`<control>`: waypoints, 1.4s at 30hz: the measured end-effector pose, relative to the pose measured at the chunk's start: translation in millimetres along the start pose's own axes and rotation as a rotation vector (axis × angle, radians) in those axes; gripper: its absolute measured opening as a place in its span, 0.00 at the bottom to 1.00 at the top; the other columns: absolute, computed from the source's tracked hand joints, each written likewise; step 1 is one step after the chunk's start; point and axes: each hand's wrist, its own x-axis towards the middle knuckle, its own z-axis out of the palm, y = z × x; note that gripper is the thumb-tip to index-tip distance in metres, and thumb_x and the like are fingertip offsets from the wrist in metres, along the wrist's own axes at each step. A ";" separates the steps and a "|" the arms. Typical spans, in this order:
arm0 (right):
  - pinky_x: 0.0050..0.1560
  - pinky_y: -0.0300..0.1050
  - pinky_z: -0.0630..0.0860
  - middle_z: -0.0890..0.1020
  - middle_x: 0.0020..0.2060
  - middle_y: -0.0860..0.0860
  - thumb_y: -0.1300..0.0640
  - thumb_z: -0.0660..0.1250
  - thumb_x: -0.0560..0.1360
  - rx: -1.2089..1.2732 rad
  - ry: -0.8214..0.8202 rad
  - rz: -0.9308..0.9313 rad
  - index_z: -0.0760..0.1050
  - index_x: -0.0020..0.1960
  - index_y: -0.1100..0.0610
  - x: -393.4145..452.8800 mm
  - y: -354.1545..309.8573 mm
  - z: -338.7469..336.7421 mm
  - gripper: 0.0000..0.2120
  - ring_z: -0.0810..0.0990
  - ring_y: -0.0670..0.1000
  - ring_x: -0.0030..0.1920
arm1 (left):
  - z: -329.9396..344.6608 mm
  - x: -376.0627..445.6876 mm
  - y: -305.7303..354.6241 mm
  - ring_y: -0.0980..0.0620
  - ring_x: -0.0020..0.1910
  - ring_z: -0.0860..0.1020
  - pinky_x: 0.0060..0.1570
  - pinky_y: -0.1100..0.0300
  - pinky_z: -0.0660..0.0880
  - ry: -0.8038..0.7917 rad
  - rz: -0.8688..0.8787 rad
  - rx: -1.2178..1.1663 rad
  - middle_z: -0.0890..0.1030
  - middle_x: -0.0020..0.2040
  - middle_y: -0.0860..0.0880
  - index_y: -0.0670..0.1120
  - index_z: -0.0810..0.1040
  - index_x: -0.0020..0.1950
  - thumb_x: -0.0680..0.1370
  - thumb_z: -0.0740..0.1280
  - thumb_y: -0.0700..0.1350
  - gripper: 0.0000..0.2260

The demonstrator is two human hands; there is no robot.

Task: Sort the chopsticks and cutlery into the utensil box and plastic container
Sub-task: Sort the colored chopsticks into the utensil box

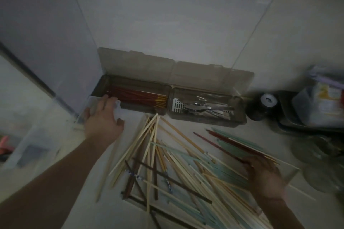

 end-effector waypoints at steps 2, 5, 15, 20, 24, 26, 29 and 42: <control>0.41 0.51 0.76 0.82 0.40 0.54 0.49 0.57 0.74 0.147 0.126 -0.085 0.81 0.44 0.57 23.7 -34.4 -8.1 0.17 0.79 0.60 0.41 | -0.4 -0.2 0.3 0.44 0.71 0.67 0.71 0.42 0.57 -0.008 -0.003 0.006 0.64 0.75 0.48 0.51 0.65 0.72 0.70 0.65 0.51 0.30; 0.41 0.48 0.77 0.83 0.41 0.53 0.51 0.60 0.74 0.269 0.218 -0.266 0.82 0.46 0.55 80.3 -107.1 -19.2 0.14 0.79 0.57 0.41 | 1.1 0.4 0.4 0.44 0.73 0.65 0.72 0.42 0.56 -0.027 -0.011 0.022 0.63 0.76 0.48 0.52 0.64 0.73 0.71 0.67 0.50 0.31; 0.58 0.49 0.63 0.79 0.55 0.49 0.54 0.62 0.76 0.026 -0.214 -0.436 0.78 0.55 0.46 198.6 -265.3 6.9 0.10 0.70 0.55 0.60 | -0.3 -0.3 0.0 0.46 0.71 0.67 0.70 0.40 0.61 -0.015 0.021 0.068 0.66 0.74 0.47 0.53 0.65 0.71 0.69 0.67 0.52 0.30; 0.58 0.53 0.64 0.81 0.51 0.46 0.53 0.64 0.72 0.301 0.027 -0.416 0.81 0.50 0.48 170.8 -239.9 18.6 0.10 0.72 0.57 0.59 | 3.5 -0.3 0.8 0.44 0.68 0.71 0.67 0.40 0.64 0.046 0.023 0.044 0.70 0.71 0.44 0.49 0.69 0.69 0.65 0.63 0.52 0.32; 0.61 0.52 0.67 0.81 0.52 0.49 0.55 0.64 0.72 0.449 0.224 -0.336 0.81 0.48 0.52 102.1 -160.3 18.5 0.09 0.74 0.58 0.59 | 4.3 -0.2 2.5 0.45 0.68 0.71 0.67 0.42 0.63 0.068 0.021 0.036 0.70 0.71 0.45 0.50 0.69 0.69 0.65 0.62 0.53 0.31; 0.60 0.53 0.68 0.82 0.50 0.51 0.55 0.64 0.73 0.397 0.242 -0.265 0.82 0.48 0.55 69.0 -107.2 20.2 0.09 0.76 0.61 0.54 | 2.9 -0.3 3.4 0.46 0.69 0.70 0.67 0.42 0.62 0.069 0.023 0.028 0.70 0.71 0.46 0.51 0.69 0.68 0.65 0.62 0.54 0.31; 0.54 0.52 0.72 0.82 0.46 0.54 0.53 0.60 0.74 0.294 0.266 -0.079 0.83 0.46 0.57 35.9 -29.9 14.6 0.14 0.76 0.61 0.49 | 0.6 -1.0 5.3 0.44 0.68 0.71 0.66 0.42 0.63 0.060 0.013 0.007 0.69 0.71 0.45 0.50 0.69 0.68 0.64 0.61 0.53 0.31; 0.41 0.52 0.77 0.82 0.41 0.55 0.55 0.63 0.68 0.124 -0.033 0.199 0.83 0.45 0.56 21.0 50.7 10.9 0.12 0.79 0.62 0.40 | -6.0 -2.5 10.6 0.37 0.61 0.74 0.55 0.39 0.72 -0.003 -0.016 -0.032 0.66 0.73 0.45 0.50 0.68 0.69 0.64 0.61 0.53 0.32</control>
